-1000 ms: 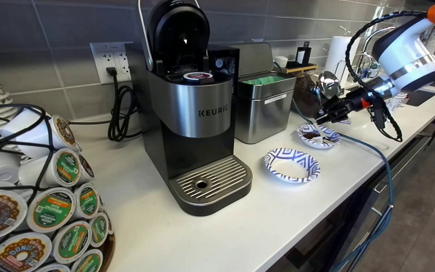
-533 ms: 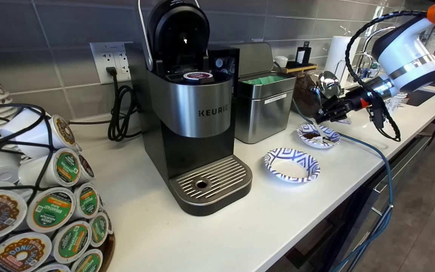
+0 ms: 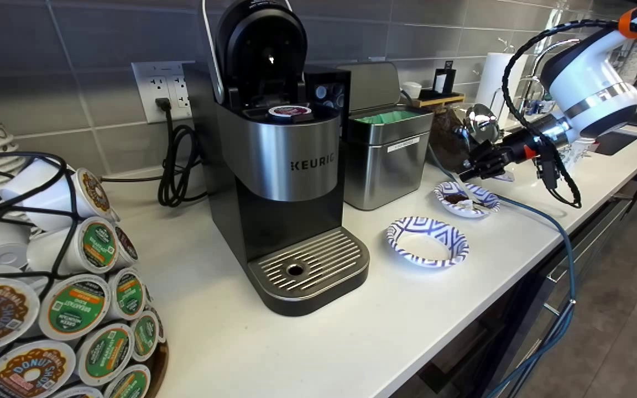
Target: Use the spoon to move the contents in one plate to another
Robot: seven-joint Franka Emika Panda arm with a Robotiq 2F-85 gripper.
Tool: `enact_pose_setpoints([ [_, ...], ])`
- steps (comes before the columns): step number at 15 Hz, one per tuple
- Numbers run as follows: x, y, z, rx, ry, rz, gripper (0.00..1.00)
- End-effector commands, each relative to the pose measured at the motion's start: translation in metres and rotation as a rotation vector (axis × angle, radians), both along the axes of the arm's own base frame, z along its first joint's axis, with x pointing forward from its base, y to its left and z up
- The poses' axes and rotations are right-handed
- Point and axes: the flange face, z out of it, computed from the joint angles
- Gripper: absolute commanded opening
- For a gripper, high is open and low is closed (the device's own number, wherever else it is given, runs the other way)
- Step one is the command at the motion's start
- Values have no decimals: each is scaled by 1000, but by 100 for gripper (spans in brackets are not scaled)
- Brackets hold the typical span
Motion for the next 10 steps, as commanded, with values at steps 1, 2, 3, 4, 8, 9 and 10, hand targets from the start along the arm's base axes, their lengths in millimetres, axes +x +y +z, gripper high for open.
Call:
enact_pose_setpoints([
  [1,3,-2,0,-4,-32,-10,46],
  [2,3,-1,0,-1,-34,-8,43],
  [3,5,-1,-1,-1,-35,-6,43],
  [4,7,0,-3,-2,-32,-4,39],
  [8,13,4,-8,0,-24,2,34],
  [9,14,4,-10,-1,-22,4,31],
  [10,15,6,-12,-1,-16,7,32],
])
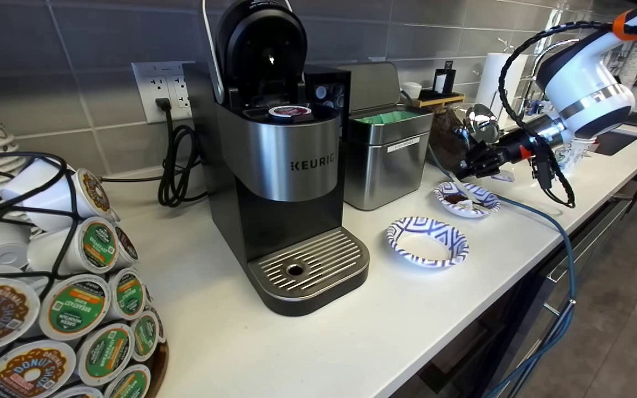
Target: Use the spoon to move the contents in one plate to another
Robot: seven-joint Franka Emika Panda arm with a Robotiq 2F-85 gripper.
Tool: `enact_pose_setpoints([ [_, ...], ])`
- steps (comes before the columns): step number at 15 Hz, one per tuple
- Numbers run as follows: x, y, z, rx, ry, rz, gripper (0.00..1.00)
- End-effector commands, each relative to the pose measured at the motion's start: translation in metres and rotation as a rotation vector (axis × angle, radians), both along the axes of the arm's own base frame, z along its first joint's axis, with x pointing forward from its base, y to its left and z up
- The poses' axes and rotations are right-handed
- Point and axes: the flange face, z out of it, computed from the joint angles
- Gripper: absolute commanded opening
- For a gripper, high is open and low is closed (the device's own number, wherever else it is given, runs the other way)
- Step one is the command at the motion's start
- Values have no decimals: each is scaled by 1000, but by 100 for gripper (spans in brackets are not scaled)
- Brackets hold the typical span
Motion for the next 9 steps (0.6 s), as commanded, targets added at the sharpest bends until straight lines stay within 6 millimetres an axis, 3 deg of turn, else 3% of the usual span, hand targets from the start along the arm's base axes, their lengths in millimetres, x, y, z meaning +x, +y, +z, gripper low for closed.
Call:
enact_pose_setpoints([
  [1,7,5,-11,3,6,1,31],
  [4,9,6,-17,1,13,5,38],
  [6,11,7,-18,0,10,7,34],
  [7,12,7,-18,-1,7,8,10],
  [8,12,7,-18,-2,6,7,8],
  [9,12,6,-17,-2,4,4,1],
])
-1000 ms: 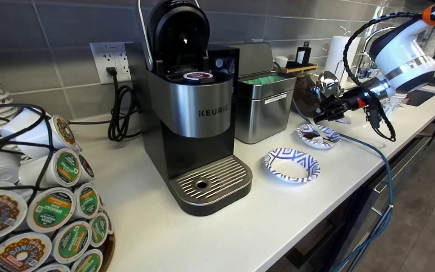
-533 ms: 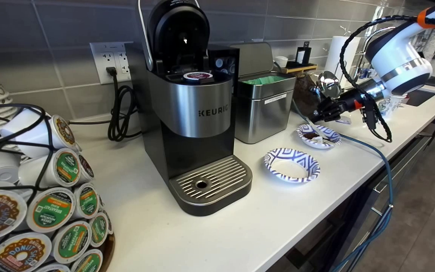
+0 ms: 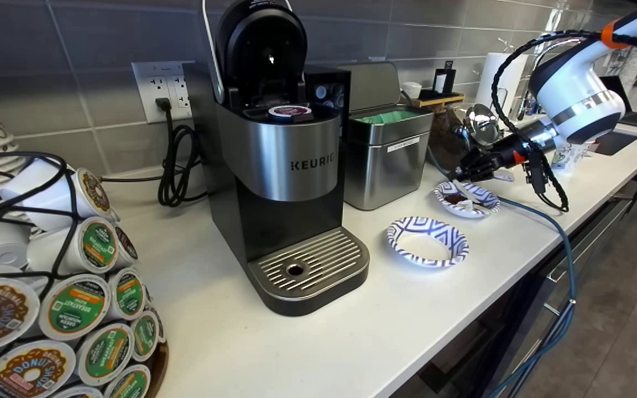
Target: Use the spoon to move the contents in one plate to another
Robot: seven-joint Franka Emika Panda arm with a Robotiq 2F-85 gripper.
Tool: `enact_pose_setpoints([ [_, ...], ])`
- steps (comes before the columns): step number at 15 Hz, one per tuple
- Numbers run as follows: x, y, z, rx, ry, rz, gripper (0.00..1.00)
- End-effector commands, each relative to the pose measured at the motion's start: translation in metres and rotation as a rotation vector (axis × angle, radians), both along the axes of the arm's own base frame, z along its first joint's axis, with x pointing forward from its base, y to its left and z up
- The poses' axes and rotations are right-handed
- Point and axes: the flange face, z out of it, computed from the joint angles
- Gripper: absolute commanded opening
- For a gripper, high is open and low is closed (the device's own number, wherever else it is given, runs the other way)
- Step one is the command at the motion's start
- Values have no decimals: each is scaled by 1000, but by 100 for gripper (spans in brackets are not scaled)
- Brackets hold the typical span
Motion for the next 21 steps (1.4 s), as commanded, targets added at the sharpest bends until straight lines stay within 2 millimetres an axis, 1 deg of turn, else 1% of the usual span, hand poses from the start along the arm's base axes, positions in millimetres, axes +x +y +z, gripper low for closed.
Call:
enact_pose_setpoints([
  [1,5,-2,-2,-4,-9,-11,0],
  [6,-3,-10,17,0,-47,-26,1],
  [9,-5,-17,30,42,-133,-76,1],
  [11,-8,-23,33,88,-200,-135,1],
  [13,-16,-31,32,115,-265,-194,1],
  [16,-36,-35,28,142,-355,-256,1],
  [19,-54,-28,17,138,-439,-258,1],
  [21,-64,-18,7,87,-463,-239,1],
])
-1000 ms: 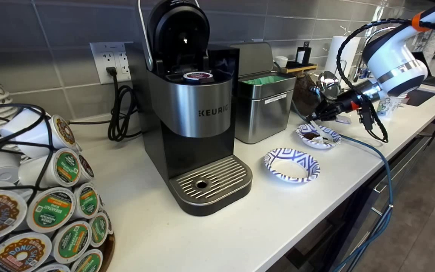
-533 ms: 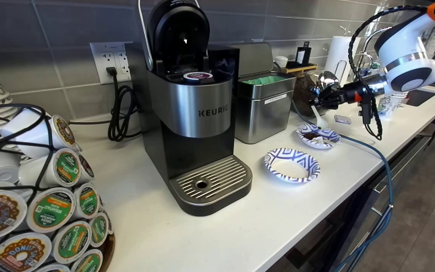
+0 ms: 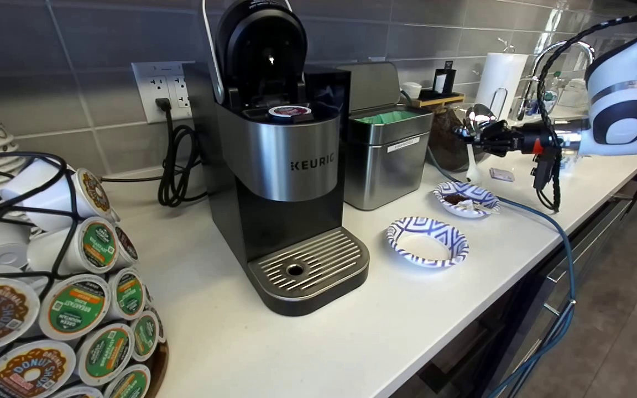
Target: Use the spoon to move the contents in one plate to another
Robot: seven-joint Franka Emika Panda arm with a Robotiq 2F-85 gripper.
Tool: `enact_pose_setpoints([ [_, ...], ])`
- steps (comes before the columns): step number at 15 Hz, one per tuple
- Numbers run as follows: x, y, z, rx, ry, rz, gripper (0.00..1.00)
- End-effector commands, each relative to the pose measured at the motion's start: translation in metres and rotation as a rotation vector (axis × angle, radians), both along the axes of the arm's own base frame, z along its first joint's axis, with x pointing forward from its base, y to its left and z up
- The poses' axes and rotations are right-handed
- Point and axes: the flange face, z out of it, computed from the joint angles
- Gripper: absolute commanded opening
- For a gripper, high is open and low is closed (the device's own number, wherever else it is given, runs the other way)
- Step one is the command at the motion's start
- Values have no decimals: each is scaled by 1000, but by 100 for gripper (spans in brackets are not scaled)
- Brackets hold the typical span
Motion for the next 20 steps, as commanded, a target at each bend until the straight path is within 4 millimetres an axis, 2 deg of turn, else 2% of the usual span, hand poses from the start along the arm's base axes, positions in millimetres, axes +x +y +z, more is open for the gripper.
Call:
enact_pose_setpoints([
  [1,-29,15,-23,-80,-33,-11,1],
  [5,-35,31,-30,-201,-81,-28,1],
  [10,-32,39,-31,-309,-153,-53,1],
  [13,-30,45,-44,-358,-108,-31,1],
  [17,-29,62,-56,-268,-12,33,1],
  [20,-27,63,-57,-156,62,79,1],
])
